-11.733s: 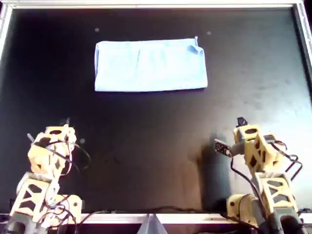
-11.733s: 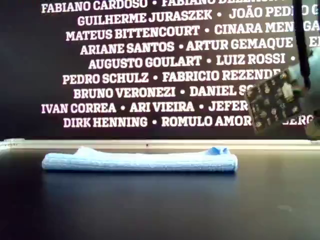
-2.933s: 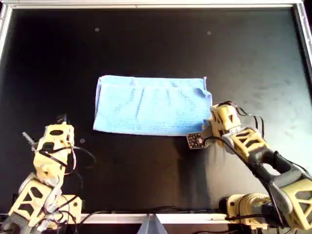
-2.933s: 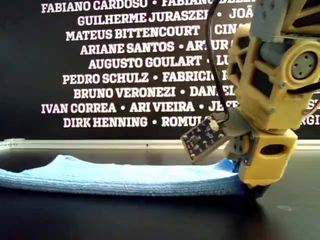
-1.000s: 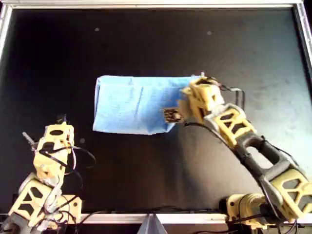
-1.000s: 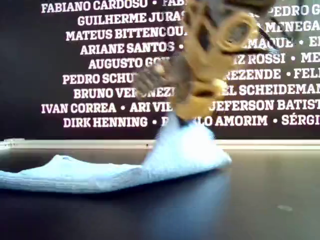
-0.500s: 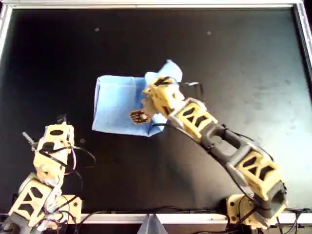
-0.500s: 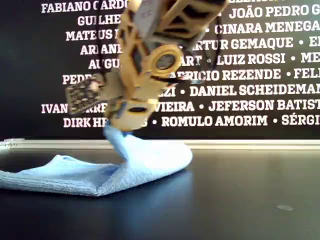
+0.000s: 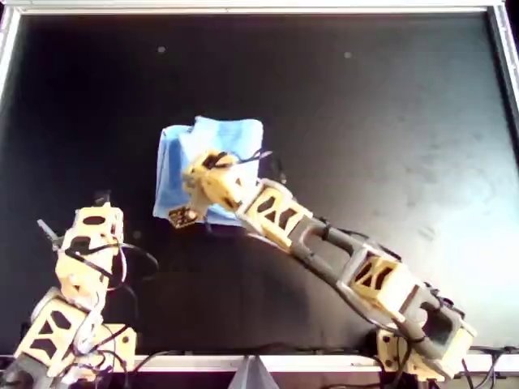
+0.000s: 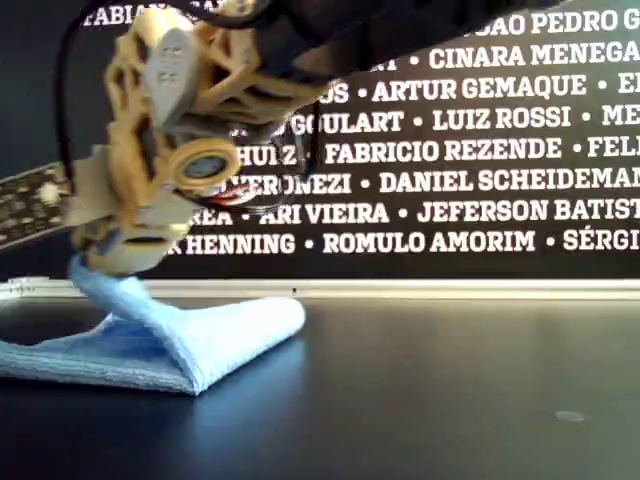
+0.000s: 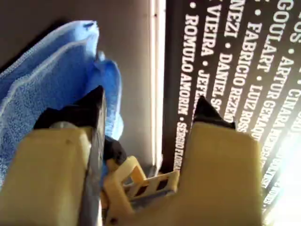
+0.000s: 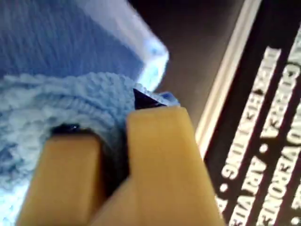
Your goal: Fold a cloth
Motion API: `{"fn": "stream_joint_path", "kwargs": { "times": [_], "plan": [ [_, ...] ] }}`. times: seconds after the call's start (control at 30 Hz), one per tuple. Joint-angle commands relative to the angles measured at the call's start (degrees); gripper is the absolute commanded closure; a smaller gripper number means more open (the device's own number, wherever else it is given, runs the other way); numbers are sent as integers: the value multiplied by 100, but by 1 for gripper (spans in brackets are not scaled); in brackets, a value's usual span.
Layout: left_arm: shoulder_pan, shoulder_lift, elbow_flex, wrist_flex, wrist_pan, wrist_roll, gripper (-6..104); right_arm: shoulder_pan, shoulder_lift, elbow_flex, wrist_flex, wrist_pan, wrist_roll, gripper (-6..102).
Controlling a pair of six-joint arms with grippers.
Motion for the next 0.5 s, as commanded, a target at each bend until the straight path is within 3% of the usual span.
{"fn": "stream_joint_path", "kwargs": {
  "times": [0.0, 0.23, 0.3, 0.47],
  "plan": [
    [105, 79, -88, -97, 26, 9, 32, 141, -26, -747, -176, -26, -26, 94],
    [105, 79, -88, -97, 26, 9, 32, 114, -483, -993, -176, -18, -26, 91],
    [105, 79, -88, -97, 26, 18, 32, 88, -554, -993, -176, -18, -26, 84],
    [105, 79, -88, -97, 26, 26, 32, 97, -387, -870, -26, 70, -9, 53]
  ]
}}
